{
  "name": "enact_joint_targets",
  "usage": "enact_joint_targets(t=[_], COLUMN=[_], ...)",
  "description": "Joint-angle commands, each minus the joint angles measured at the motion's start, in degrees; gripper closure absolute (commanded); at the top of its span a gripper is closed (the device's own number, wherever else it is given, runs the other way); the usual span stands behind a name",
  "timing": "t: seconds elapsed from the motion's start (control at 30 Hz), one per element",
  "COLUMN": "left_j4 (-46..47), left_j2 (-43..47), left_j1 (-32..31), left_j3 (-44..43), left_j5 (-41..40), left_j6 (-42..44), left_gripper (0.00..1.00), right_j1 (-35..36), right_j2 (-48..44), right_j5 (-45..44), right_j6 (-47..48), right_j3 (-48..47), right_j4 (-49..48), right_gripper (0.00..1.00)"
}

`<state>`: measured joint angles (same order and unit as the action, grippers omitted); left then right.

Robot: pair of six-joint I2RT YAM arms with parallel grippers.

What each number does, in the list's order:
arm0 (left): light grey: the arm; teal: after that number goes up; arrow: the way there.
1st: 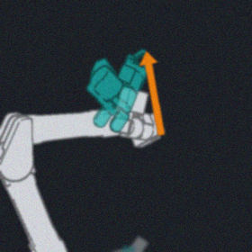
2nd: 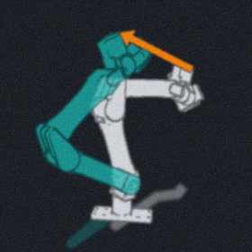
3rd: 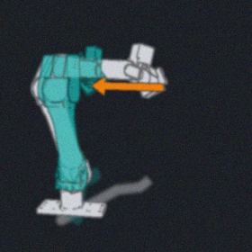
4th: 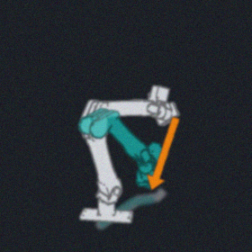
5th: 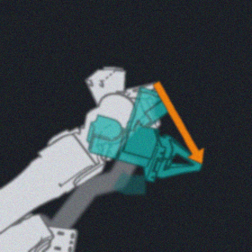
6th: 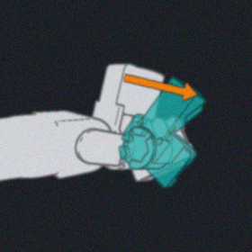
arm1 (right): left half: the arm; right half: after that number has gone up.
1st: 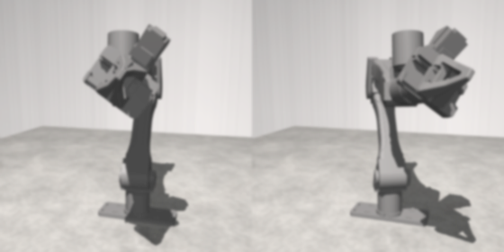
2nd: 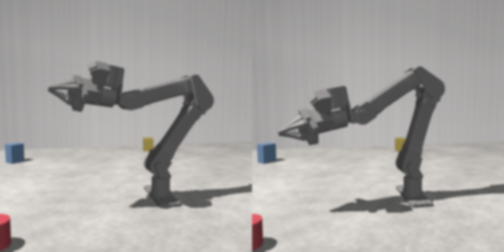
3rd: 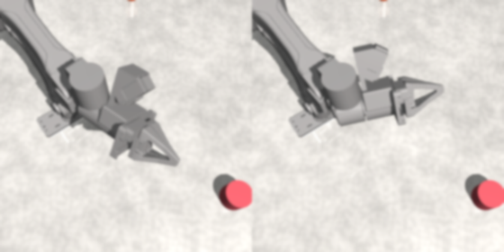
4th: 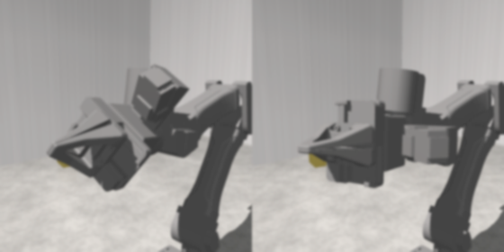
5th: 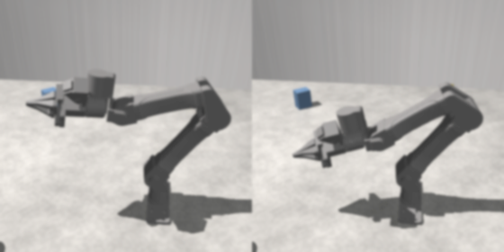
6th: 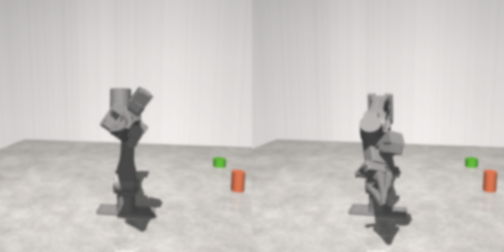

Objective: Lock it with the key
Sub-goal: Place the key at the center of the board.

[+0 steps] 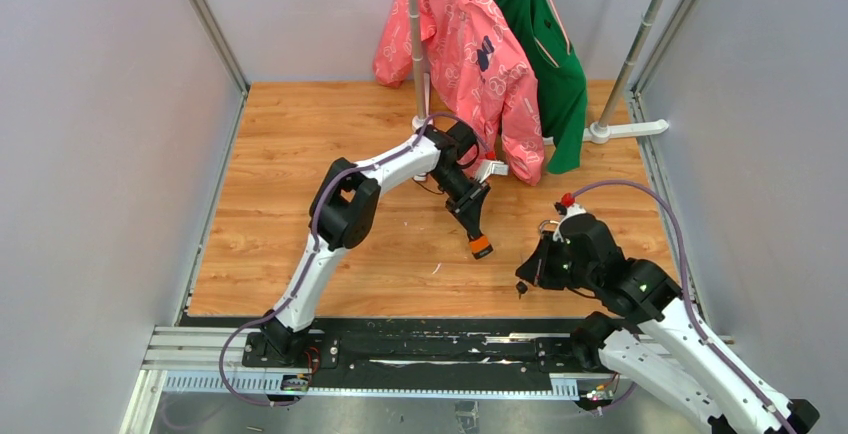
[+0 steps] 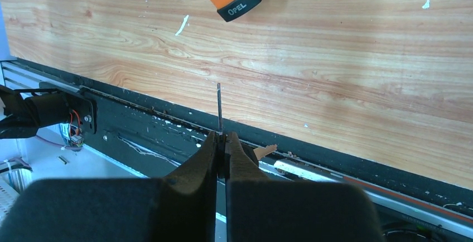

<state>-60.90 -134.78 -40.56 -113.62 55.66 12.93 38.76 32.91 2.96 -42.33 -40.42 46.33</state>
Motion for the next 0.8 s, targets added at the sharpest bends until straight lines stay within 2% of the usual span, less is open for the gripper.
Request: enact_joint_targets(t=[0.0,0.2,0.4,0.6,0.63,0.7,0.77], left_j4=[2.6,2.6,2.8,4.1,4.2,4.7,5.9], left_j2=[-2.2,-5.6,-5.1,-2.8,-2.4,-1.2,0.7], left_j1=[-0.5,-0.5,-0.5,-0.5,-0.5,-0.6,-0.6], left_j3=[-1.8,-4.4,-5.5,-4.1,-3.8,-3.3,-1.9], left_j5=[1.2,-1.0,-4.8,-8.1,-9.3,-11.8,-13.5], left_j6=[-2.0,-3.2,-4.1,-5.5,-5.8,-6.3,-6.7], left_gripper=[1.00,1.00,0.62,0.41,0.34,0.25,0.20], right_j1=[-0.8,-0.7,-0.8,-0.9,-1.1,-1.6,-1.9], right_j2=[0.3,2.8,7.5,11.1,11.5,12.4,13.3], right_j5=[-0.8,-0.2,-1.9,-2.9,-2.9,-2.9,-5.0], right_j6=[-4.0,-6.1,-6.5,-6.9,-6.7,-6.0,-4.8], right_j3=[3.1,7.6,10.5,13.0,13.5,14.2,14.8], right_j4=[0.2,-6.0,-11.5,-15.7,-16.2,-17.2,-19.0], right_gripper=[1.00,1.00,1.00,1.00,1.00,0.92,0.82])
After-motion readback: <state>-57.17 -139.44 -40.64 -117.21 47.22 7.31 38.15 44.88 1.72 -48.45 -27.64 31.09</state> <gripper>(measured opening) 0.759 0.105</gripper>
